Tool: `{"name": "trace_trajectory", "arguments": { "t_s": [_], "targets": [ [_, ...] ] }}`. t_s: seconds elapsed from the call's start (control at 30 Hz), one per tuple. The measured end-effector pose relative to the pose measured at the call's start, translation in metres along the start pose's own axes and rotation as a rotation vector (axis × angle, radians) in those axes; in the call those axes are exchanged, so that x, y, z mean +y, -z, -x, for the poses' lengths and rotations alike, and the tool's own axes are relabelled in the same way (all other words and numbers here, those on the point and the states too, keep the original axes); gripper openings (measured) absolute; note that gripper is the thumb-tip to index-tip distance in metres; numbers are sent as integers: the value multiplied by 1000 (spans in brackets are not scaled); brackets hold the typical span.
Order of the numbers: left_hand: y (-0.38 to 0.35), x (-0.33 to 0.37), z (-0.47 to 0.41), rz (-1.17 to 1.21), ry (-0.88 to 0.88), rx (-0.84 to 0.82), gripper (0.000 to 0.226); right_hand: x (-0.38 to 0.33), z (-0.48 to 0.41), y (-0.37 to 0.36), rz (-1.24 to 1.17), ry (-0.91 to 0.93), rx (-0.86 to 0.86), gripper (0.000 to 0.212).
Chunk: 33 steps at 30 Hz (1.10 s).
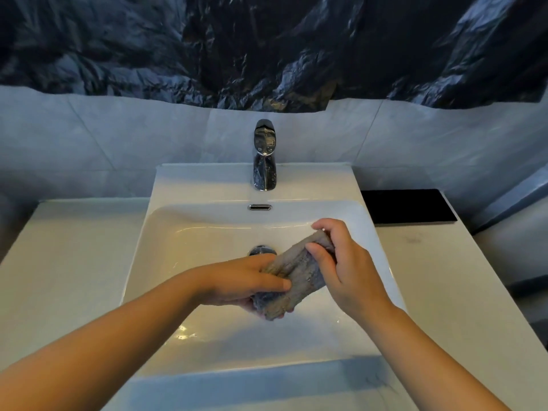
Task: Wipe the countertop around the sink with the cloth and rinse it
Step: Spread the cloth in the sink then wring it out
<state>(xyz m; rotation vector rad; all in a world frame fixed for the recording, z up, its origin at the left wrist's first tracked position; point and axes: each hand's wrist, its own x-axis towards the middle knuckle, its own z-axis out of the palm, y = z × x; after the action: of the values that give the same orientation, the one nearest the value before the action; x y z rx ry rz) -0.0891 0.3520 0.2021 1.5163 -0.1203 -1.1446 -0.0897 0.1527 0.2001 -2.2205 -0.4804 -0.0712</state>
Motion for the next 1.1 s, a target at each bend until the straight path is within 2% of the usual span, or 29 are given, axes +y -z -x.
{"name": "trace_trajectory", "arguments": {
  "t_s": [0.13, 0.2, 0.3, 0.43, 0.5, 0.57, 0.67, 0.77, 0.83, 0.93, 1.0, 1.1],
  "targets": [
    [-9, 11, 19, -182, -104, 128, 39, -12, -13, 1, 99, 121, 69, 38],
    [-12, 16, 25, -230, -145, 226, 37, -19, -20, 3, 102, 121, 91, 32],
    [-15, 20, 32, -339, -170, 374, 26, -27, -26, 5, 104, 15, 81, 23],
    [-24, 18, 37, -677, -209, 612, 36, -35, -29, 2, 129, -149, 33, 26],
    [-28, 16, 37, -762, -254, 659, 35, -35, -31, 1, 112, -222, 12, 27],
    [-27, 16, 37, -633, -249, 599, 28, -36, -31, 1, 93, -251, 4, 25],
    [-18, 16, 40, -281, -265, 497, 20, -38, -22, 3, -68, -179, 82, 23],
    [-14, 14, 45, 43, -283, 346, 33, -37, -8, 7, -142, 10, 190, 29],
    [-14, 14, 47, 161, -277, 255, 41, -33, 1, 8, -114, 124, 265, 35],
    [-16, 20, 50, 154, -227, 103, 43, -28, 6, 2, -60, 207, 385, 38],
    [-18, 25, 52, 91, -187, 23, 39, -29, 5, -9, -139, 182, 429, 39],
    [-18, 29, 54, -39, -137, 38, 35, -35, 2, -23, -290, 101, 458, 39]
  ]
}}
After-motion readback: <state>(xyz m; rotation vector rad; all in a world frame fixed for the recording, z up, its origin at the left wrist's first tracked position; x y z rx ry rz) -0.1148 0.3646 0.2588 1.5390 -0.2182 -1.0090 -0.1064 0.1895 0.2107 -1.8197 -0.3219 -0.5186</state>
